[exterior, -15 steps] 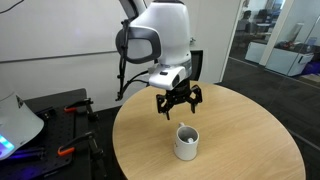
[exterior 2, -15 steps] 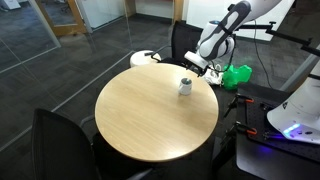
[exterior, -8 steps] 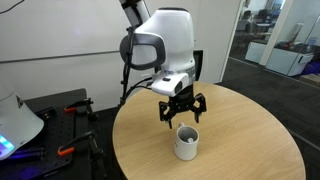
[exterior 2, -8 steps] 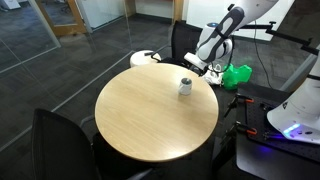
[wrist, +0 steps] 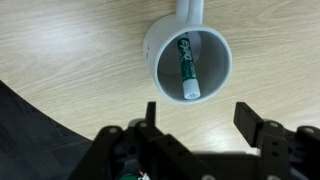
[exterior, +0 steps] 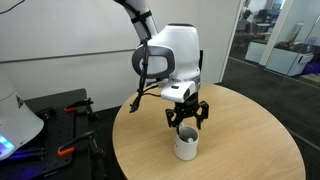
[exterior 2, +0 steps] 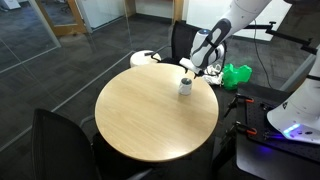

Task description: Take the green marker out of the white mug and put it on the table

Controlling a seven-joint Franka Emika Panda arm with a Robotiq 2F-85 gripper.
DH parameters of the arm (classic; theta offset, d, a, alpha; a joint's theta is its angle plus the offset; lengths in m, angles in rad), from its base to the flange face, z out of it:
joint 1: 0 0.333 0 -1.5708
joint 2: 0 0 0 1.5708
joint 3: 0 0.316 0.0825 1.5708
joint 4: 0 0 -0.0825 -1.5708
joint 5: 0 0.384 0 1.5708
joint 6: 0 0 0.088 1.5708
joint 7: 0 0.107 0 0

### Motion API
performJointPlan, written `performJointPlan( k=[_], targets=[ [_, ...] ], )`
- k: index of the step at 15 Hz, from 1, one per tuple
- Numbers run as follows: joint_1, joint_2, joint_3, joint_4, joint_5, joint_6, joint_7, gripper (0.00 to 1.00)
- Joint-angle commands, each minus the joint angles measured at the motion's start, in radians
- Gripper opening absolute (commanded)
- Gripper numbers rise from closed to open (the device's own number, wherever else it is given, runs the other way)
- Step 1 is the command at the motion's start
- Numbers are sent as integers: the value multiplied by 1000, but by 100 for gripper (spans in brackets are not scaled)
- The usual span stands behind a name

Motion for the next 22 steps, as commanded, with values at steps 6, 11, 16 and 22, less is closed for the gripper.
performJointPlan(
  k=[6,11,16,22],
  targets=[
    [27,73,-16,67,-3,-32,33,65],
    [42,102,-19,84,-2,-35,36,54],
    [44,123,-20,107,1,-41,37,45],
    [46,144,-23,134,-1,-55,41,38]
  ],
)
